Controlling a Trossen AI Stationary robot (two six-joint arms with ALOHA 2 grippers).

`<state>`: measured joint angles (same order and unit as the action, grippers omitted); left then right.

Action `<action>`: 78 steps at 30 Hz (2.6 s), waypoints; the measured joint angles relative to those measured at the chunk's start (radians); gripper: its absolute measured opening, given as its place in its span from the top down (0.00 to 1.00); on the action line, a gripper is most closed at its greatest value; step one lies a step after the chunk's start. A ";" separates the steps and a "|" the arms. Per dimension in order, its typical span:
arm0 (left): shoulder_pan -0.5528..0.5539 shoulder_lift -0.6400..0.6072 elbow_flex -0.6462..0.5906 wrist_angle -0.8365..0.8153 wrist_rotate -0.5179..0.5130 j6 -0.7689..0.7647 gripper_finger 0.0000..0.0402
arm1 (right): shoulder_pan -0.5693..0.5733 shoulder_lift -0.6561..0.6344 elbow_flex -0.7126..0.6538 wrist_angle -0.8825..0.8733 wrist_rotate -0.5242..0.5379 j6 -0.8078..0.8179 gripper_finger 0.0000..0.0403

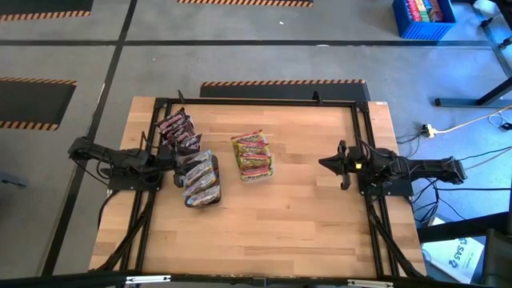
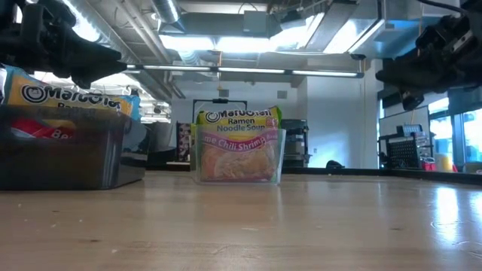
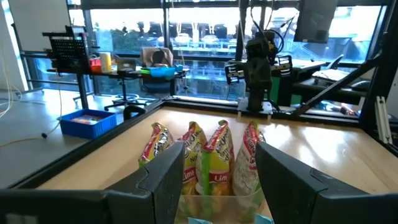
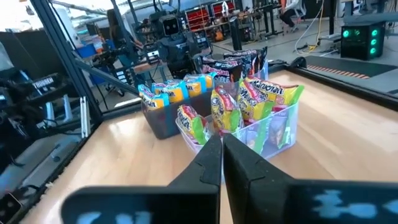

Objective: Sort Maruchan noodles
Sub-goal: Return to Home Position

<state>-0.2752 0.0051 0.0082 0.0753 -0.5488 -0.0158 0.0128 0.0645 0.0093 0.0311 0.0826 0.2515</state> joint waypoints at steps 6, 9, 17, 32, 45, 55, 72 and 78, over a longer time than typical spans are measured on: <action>0.000 0.000 0.000 0.000 0.000 0.000 0.53 | 0.000 0.007 0.000 -0.001 -0.001 -0.026 0.99; 0.000 0.000 0.000 0.000 0.000 0.000 0.53 | 0.000 0.007 0.000 -0.001 -0.002 -0.023 0.99; 0.000 0.000 0.000 0.000 0.000 0.000 0.53 | 0.000 0.007 0.000 -0.002 -0.002 -0.022 0.99; 0.000 0.000 0.000 0.000 0.000 0.000 0.53 | 0.000 0.007 0.000 -0.003 -0.002 -0.021 0.99; 0.000 0.000 0.000 0.000 0.000 0.000 0.53 | 0.000 0.007 0.000 -0.003 -0.002 -0.021 0.99; 0.000 0.000 0.000 0.000 0.000 0.000 0.53 | 0.000 0.007 0.000 -0.003 -0.002 -0.021 0.99; 0.000 0.000 0.000 0.000 0.000 0.000 0.53 | 0.000 0.007 0.000 -0.003 -0.002 -0.021 0.99; 0.000 0.000 0.000 0.000 0.000 0.000 0.53 | 0.000 0.007 0.000 -0.003 -0.001 -0.021 0.99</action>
<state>-0.2756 0.0055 0.0082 0.0753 -0.5490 -0.0154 0.0128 0.0715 0.0090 0.0280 0.0814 0.2306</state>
